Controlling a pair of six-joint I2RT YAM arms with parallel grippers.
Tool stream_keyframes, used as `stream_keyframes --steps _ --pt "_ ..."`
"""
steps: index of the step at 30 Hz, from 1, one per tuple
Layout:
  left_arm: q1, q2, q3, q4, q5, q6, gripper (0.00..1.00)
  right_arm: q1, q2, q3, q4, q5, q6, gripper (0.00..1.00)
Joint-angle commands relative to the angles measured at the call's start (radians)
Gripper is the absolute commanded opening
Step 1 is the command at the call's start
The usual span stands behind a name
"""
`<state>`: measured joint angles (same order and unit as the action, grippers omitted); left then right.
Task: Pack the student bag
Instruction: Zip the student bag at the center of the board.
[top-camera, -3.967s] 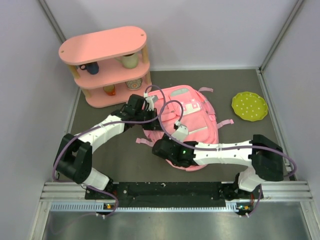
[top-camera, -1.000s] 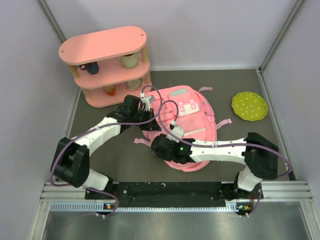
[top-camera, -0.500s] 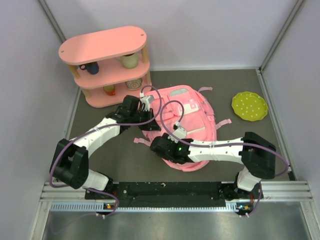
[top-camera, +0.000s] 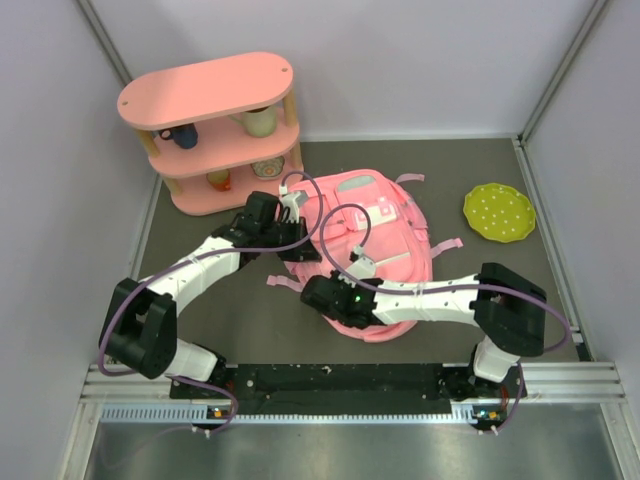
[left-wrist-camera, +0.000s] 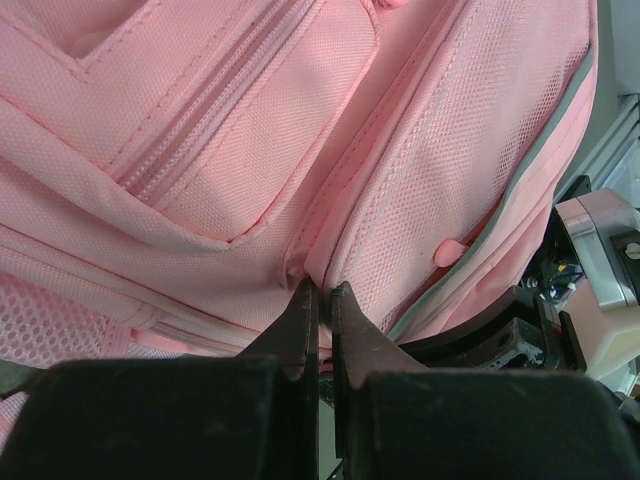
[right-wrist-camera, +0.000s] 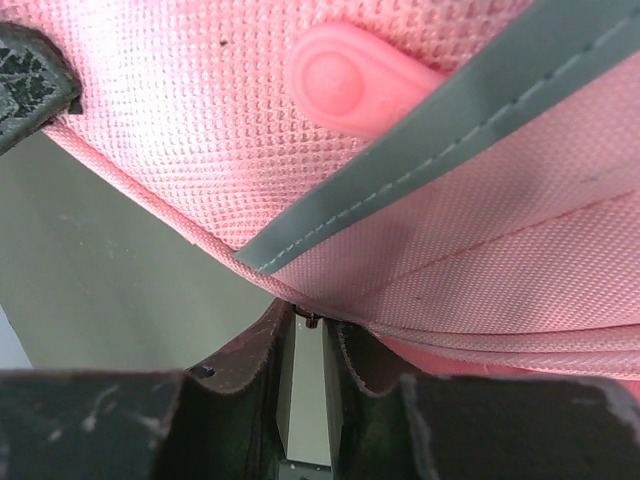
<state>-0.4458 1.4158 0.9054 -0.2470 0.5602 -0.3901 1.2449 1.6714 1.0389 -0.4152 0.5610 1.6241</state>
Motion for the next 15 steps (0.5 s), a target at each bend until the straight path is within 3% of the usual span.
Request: stream_keyframes --steps 1,8,11,15 --pt "0.004 -0.057 0.01 -0.009 0.086 0.011 0.0 -0.058 -0.015 -0.046 -0.099 0.181 -0.03 0.14" --pt "0.004 -0.064 0.007 -0.017 0.069 0.019 0.0 -0.058 -0.045 -0.056 -0.105 0.246 -0.115 0.0" --pt "0.004 -0.066 0.003 -0.028 0.052 0.034 0.0 -0.058 -0.087 -0.045 -0.105 0.247 -0.234 0.0" --pt "0.006 -0.046 0.006 -0.035 0.026 0.069 0.0 -0.059 -0.209 -0.137 -0.019 0.162 -0.509 0.0"
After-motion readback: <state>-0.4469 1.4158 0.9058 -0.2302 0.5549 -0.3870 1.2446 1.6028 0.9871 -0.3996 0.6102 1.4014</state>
